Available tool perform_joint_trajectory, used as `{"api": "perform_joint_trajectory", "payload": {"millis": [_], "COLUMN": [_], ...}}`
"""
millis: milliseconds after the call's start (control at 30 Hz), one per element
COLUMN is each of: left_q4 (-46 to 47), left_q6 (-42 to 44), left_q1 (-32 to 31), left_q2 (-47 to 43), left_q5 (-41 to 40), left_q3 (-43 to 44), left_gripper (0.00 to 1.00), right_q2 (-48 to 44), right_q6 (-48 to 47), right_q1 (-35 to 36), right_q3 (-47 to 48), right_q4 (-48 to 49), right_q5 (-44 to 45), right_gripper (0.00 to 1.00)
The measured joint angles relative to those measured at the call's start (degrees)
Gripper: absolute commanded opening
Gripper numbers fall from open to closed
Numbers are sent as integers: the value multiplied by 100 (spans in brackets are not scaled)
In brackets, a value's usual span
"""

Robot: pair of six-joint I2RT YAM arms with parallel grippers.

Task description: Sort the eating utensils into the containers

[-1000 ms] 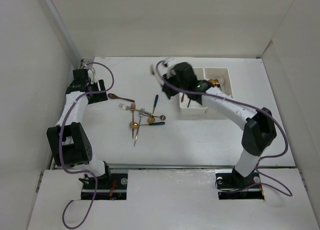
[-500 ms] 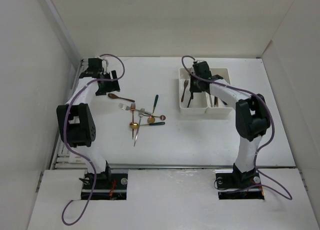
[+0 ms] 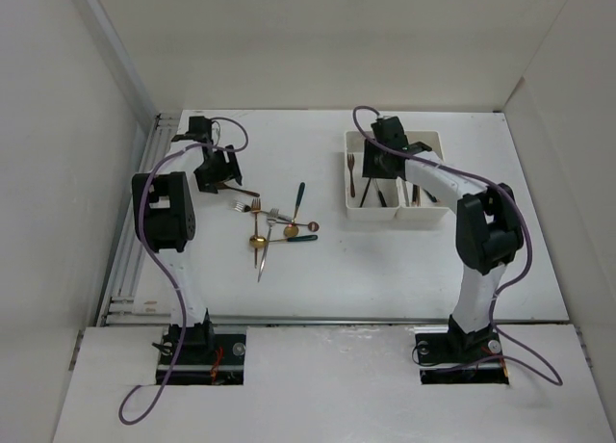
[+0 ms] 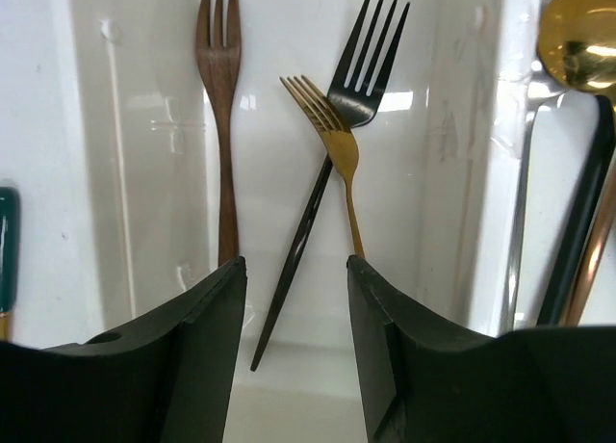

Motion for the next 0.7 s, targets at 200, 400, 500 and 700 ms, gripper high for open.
{"api": "perform_joint_trajectory", "payload": {"millis": [200,400,500,700], "left_q4": [-39,-114,-76,33], "left_q6": [-79,105,389,658], "left_q1": [-22,-306,-603,-885], "left_q2": [149,297,437,597], "left_q5": [0,-634,-1147,-1423], "left_q3": [175,345,509,741], "left_gripper": [71,50,38,35], "right_q2": [-129,-133,-136,-205], "right_q6": [7,20,15,-9], "right_q1": [0,0,0,0], "right_q3": [15,24,42,81], "right_q4": [-57,-94,-111,-195], "right_q5": [131,227,271,387], "right_gripper": [52,52,52,52]}}
